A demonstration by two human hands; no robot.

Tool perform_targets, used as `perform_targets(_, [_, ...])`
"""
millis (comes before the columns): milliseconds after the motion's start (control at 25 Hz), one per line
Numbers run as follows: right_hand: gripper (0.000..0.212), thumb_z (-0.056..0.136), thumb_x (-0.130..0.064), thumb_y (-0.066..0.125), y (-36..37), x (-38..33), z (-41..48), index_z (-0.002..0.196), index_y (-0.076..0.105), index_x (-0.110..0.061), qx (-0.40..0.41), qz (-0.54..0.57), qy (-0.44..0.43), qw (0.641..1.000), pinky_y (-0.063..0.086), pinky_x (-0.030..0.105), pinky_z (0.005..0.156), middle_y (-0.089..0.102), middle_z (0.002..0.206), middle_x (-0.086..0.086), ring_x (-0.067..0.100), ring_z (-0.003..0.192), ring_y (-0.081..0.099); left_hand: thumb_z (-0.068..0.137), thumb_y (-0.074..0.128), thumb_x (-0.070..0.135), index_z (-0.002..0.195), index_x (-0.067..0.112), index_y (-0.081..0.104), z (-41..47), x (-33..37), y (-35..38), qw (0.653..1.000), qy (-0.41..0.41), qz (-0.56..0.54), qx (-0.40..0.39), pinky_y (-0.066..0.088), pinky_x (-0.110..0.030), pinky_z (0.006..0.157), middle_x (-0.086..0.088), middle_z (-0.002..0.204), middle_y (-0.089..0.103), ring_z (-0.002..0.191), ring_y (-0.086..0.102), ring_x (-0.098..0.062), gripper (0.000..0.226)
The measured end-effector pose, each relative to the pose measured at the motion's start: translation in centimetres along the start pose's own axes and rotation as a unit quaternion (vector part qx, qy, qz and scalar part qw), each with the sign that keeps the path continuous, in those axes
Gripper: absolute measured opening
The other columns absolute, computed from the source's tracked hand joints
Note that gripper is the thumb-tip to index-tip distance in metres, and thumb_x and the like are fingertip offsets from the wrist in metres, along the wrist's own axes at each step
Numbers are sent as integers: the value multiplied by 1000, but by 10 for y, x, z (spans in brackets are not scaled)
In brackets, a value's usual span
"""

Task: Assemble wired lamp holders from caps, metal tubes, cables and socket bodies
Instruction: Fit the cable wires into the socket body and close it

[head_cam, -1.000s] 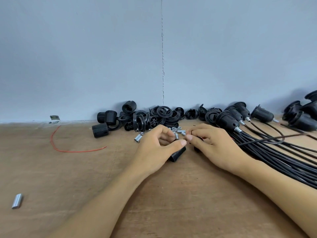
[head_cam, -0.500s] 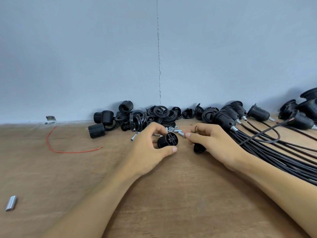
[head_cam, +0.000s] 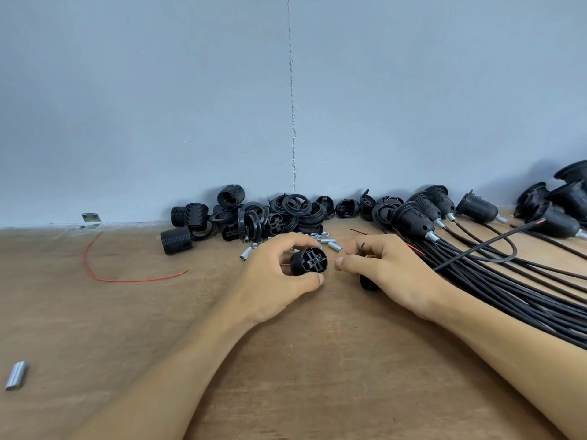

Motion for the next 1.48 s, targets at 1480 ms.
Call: perform_targets(1480, [24, 87, -20, 69, 4, -17, -8, 66, 60, -28, 94, -199, -114, 969, 36, 11, 69, 54, 59, -3, 9, 79, 52, 71, 88, 32, 113, 44, 72, -6, 13, 6, 981, 109, 150, 48, 56, -37, 92, 19, 106, 63, 102, 63, -3, 47])
Point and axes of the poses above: each hand's wrist, its own z-axis towards the middle knuckle, its own y-axis out of the palm, x = y × z, the point moved 5 cm from there along z, towards the middle knuckle
